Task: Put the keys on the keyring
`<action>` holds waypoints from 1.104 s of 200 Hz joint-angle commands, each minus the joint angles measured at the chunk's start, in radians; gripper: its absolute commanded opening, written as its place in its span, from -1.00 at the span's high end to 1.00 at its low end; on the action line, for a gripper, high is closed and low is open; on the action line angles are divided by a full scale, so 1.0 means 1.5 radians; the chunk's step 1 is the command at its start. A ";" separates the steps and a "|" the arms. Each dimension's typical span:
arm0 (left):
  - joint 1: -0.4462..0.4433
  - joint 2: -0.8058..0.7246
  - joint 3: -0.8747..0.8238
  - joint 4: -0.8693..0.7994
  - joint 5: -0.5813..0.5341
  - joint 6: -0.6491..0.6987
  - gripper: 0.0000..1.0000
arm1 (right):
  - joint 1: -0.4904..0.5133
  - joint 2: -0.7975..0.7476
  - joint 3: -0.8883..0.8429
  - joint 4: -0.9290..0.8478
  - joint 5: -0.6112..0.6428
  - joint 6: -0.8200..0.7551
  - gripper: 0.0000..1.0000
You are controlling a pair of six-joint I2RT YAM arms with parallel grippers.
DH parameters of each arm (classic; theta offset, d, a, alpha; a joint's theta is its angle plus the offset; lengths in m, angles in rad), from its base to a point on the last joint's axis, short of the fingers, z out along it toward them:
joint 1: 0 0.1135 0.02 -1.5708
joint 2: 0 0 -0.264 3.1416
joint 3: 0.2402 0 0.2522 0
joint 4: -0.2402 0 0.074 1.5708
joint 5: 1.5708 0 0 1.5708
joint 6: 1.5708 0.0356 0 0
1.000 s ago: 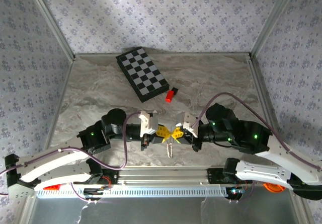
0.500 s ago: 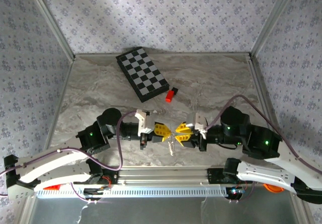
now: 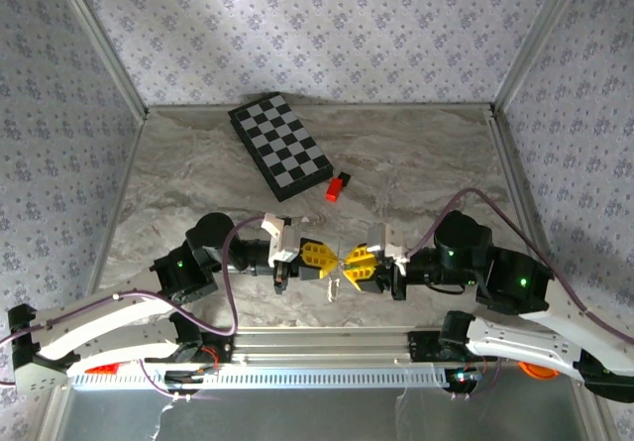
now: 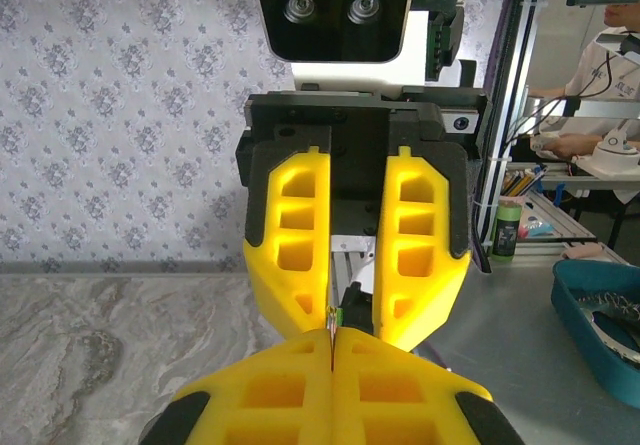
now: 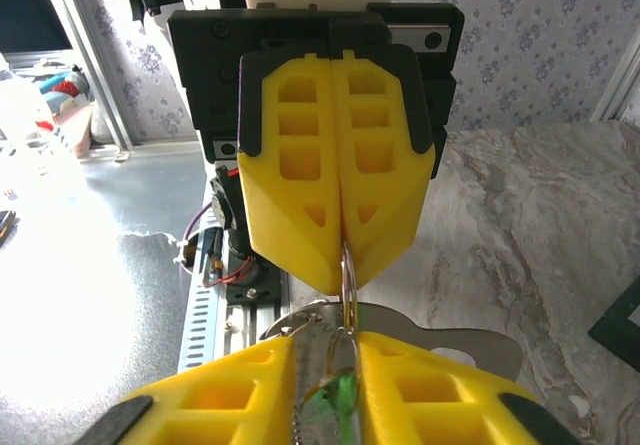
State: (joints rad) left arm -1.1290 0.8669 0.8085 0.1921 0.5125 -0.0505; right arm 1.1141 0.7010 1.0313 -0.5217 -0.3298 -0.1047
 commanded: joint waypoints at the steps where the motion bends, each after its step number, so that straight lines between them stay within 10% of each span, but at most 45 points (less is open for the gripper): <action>1: -0.005 0.000 0.008 0.048 0.016 -0.005 1.00 | -0.004 -0.001 -0.007 0.013 -0.014 0.008 0.63; 133: -0.009 0.004 0.011 0.063 0.036 -0.009 1.00 | -0.012 -0.008 -0.016 0.070 -0.027 0.016 0.54; 221: -0.009 0.018 0.011 0.088 0.035 -0.023 1.00 | -0.018 -0.005 -0.015 0.067 -0.006 0.009 1.00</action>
State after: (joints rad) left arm -1.1347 0.8879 0.8085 0.2451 0.5423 -0.0692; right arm 1.0927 0.6979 1.0103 -0.4370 -0.3641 -0.0895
